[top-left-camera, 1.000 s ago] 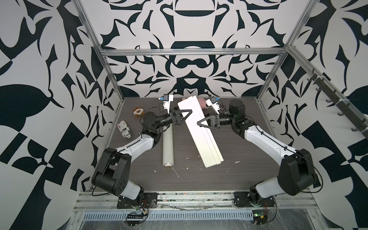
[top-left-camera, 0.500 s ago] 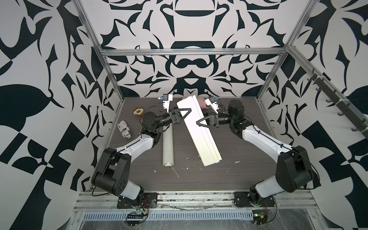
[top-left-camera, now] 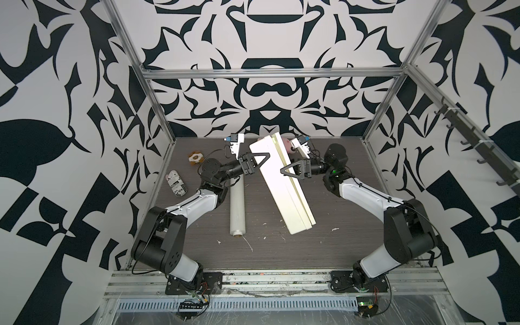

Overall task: Put plastic wrap rolls into dispensers
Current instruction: Open the lid of the plastic wrap cutting box.

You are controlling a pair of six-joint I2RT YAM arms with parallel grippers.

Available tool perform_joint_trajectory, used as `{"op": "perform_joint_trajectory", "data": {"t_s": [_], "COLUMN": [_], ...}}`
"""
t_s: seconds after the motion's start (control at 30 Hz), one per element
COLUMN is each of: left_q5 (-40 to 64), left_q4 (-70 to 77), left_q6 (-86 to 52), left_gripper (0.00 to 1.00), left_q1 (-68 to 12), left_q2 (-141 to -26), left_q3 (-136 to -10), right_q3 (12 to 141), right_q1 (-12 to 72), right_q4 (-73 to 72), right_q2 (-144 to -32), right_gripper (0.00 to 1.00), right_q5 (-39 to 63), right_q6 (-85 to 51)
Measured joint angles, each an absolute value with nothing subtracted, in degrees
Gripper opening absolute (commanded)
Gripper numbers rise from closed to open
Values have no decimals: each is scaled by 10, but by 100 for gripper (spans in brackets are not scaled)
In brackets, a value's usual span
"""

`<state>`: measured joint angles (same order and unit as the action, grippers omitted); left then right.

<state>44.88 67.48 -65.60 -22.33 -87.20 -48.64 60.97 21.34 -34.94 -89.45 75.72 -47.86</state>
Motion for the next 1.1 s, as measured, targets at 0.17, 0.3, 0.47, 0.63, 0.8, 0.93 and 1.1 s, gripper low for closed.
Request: {"op": "perform_joint_trajectory", "data": {"t_s": [0.17, 0.3, 0.47, 0.63, 0.8, 0.93, 1.1], "left_q5": [462, 465, 464, 463, 462, 461, 464], "left_q4": [658, 632, 615, 609, 605, 606, 630], "left_q6": [-628, -606, -611, -619, -621, -626, -641], "left_gripper": [35, 35, 41, 55, 69, 79, 91], "left_q1": [-223, -229, -231, -231, -229, -228, -225], "left_q2": [-873, -878, -883, -883, -883, -884, -889], "left_q3": [-502, -509, -509, -509, -509, -509, -508], "right_q3": [692, 703, 719, 724, 724, 724, 724], "right_q1": [243, 245, 245, 245, 244, 244, 244], "right_q4": [-91, -41, -5, -1, 3, 5, 2], "right_q2": [-884, -883, -893, -897, -897, -897, -897], "right_gripper": [99, 97, 85, 69, 56, 56, 56], "right_q5": [678, 655, 644, 647, 648, 648, 649], "right_q6": [-309, -281, -252, -238, -237, -237, -238]}}
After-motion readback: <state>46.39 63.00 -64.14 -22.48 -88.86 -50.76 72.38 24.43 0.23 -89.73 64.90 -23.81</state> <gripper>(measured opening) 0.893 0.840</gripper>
